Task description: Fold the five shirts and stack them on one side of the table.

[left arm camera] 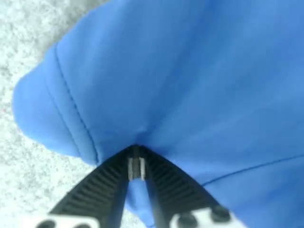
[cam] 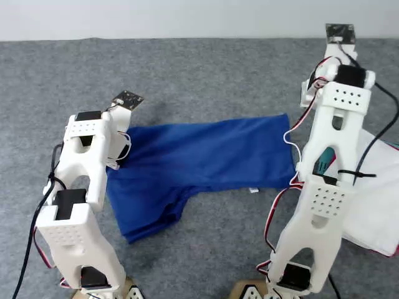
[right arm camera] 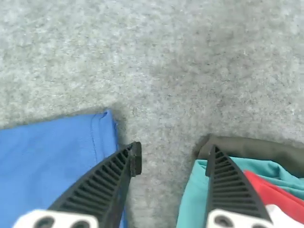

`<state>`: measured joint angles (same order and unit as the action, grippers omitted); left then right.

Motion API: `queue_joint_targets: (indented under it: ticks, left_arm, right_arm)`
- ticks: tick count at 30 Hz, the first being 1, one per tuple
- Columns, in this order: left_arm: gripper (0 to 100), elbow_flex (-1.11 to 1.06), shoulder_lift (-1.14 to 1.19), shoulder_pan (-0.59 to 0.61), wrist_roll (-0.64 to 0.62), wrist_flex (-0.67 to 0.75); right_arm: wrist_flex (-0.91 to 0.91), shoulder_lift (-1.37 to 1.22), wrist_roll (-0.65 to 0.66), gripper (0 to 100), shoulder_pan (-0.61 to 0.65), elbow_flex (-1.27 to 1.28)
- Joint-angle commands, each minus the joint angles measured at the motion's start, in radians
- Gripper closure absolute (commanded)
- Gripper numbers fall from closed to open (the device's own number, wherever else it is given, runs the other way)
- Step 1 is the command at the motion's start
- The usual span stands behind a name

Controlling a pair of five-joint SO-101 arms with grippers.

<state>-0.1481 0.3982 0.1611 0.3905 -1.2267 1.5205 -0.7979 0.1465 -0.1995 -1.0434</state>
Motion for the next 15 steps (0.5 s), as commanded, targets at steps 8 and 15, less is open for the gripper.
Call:
queue_joint_targets:
  ticks: [8, 15]
  left_arm:
    - [100, 0.019, -0.006, -0.002, -0.008, 0.014]
    - [100, 0.019, -0.018, 0.005, -0.031, 0.014]
  right_arm:
    - [0.027, -0.03, -0.06, 77.2, 0.088, -0.06]
    - [0.082, -0.021, -0.052, 77.6, 0.193, -0.06]
